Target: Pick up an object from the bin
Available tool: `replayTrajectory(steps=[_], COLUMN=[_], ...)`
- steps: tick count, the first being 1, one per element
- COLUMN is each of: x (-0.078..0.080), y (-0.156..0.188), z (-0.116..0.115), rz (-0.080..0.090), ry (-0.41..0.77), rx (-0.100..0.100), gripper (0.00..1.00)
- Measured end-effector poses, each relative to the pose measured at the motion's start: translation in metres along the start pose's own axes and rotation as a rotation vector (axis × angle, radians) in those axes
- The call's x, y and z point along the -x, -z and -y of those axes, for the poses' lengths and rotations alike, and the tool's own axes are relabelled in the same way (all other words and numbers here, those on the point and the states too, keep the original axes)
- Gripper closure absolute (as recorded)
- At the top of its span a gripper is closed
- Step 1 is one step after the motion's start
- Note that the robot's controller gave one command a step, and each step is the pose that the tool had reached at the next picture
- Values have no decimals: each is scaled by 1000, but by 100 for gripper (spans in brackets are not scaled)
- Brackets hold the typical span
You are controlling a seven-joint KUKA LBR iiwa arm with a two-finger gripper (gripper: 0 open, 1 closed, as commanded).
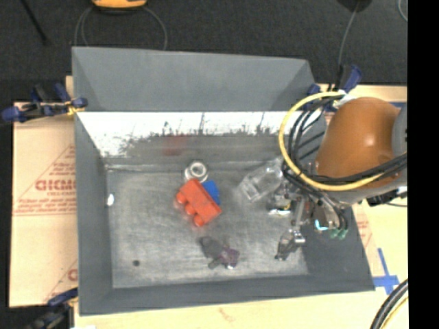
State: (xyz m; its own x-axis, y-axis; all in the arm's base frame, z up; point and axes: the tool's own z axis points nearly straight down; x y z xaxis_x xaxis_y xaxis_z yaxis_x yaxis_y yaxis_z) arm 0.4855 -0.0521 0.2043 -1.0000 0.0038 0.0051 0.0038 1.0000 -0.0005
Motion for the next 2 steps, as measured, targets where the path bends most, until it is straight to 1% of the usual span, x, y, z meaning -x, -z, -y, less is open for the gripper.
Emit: replayTrajectory(steps=[1,2], x=[23,6], y=[-132,-130], z=[-37,-108], rz=[14,21], ry=[239,337], rx=[-2,-3], gripper=[0,0])
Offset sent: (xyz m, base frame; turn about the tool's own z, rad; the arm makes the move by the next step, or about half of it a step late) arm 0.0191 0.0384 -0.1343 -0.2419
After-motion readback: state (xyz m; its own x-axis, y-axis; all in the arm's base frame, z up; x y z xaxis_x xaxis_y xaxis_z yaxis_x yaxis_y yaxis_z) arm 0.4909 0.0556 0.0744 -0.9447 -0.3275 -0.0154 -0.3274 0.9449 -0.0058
